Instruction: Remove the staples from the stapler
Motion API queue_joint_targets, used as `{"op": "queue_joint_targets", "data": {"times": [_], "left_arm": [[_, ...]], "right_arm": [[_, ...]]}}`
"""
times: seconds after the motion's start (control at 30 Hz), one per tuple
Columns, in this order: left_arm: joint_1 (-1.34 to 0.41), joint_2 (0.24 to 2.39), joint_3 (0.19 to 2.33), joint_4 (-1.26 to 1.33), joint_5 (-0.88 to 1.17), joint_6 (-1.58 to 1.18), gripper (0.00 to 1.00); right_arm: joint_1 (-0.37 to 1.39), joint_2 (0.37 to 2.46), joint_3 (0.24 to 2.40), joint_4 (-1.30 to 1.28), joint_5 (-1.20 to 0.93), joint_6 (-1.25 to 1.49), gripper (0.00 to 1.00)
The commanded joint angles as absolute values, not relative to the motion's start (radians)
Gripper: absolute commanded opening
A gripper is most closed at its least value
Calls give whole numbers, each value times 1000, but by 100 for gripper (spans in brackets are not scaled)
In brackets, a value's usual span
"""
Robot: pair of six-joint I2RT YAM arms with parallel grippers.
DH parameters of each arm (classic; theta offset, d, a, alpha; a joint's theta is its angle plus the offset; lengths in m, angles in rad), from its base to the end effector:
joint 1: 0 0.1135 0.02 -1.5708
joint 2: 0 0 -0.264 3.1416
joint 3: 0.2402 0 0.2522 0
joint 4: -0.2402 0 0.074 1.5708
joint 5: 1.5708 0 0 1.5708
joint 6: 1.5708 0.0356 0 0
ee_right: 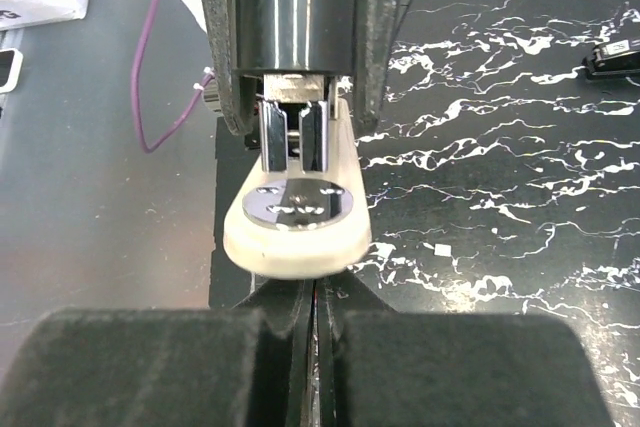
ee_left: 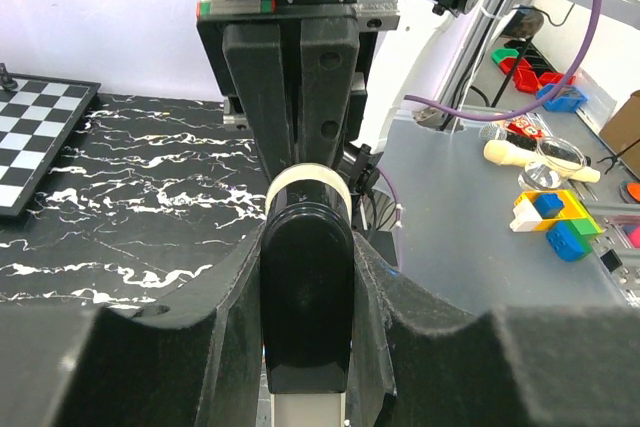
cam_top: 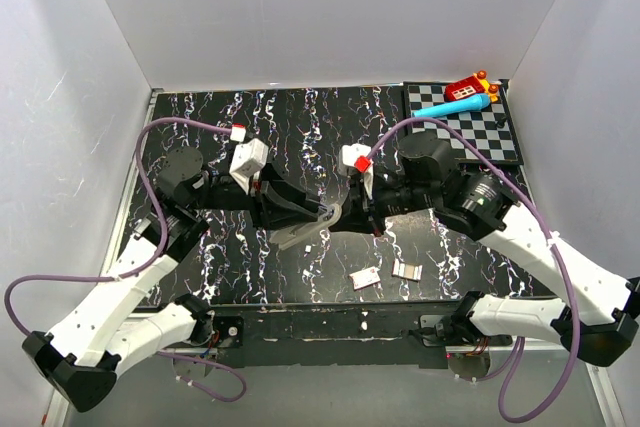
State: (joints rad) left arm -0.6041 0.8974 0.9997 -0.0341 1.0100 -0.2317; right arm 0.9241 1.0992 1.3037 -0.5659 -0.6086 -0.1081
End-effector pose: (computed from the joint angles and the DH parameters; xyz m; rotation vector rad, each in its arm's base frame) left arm 0.1356 -0.1303 0.4109 1.1323 1.2894 -1.3877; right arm 0.1189 0.1913 0.4207 -1.3546 1.5142 1.1168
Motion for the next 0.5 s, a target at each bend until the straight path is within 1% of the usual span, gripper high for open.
{"op": "queue_joint_targets", "data": {"times": [0.0,0.2,0.47], "left_arm": [[-603,899,1043,52,1028,-252,0],[-609,931,1028,72,1032,-261,0],[-626,989,1003,74,1084,-256,0]], "right_arm": [[922,1121,1356,-505,-681,-89,1],[923,1153,1390,-446,-721,-57,1],[927,1270,1541,-471,-775,-71,1]]}}
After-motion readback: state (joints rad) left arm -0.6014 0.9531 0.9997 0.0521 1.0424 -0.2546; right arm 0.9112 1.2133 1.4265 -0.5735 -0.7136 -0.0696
